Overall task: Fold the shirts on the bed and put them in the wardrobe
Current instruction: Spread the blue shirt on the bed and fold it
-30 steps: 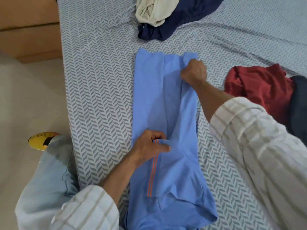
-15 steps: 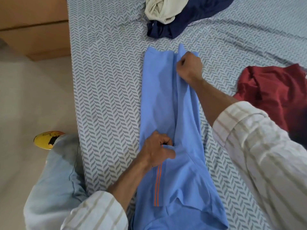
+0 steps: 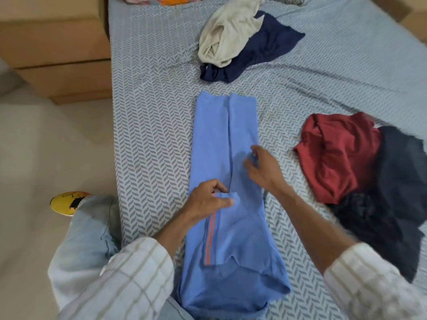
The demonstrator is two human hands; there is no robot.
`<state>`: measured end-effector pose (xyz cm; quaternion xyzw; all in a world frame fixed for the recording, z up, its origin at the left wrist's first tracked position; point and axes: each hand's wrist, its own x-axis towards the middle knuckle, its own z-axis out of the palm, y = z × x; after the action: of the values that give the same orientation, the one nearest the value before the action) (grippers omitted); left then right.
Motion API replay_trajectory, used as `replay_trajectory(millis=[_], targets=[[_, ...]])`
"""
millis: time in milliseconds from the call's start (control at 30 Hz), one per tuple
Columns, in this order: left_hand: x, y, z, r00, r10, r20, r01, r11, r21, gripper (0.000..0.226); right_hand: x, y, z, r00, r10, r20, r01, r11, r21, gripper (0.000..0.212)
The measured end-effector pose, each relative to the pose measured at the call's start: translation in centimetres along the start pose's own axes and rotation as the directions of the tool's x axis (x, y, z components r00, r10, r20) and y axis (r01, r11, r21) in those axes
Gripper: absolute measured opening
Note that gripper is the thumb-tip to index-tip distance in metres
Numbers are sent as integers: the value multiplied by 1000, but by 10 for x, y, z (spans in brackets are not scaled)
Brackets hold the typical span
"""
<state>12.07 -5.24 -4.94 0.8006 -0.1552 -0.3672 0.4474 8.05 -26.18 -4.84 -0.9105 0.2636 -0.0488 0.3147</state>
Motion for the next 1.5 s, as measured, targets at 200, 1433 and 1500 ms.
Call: replay_trajectory(millis=[200, 1433, 1500], targets=[[-38, -4, -6, 976, -208, 70, 175, 930, 324, 61, -159, 44, -18, 955, -275, 114, 272, 961, 42, 93], [71, -14, -60, 870, 28, -493, 140, 943, 302, 54, 65, 34, -13, 951, 305, 49, -298, 866, 402, 17], [104, -2, -71, 864, 39, -502, 137, 941, 309, 56, 101, 32, -14, 939, 336, 70, -334, 849, 410, 24]])
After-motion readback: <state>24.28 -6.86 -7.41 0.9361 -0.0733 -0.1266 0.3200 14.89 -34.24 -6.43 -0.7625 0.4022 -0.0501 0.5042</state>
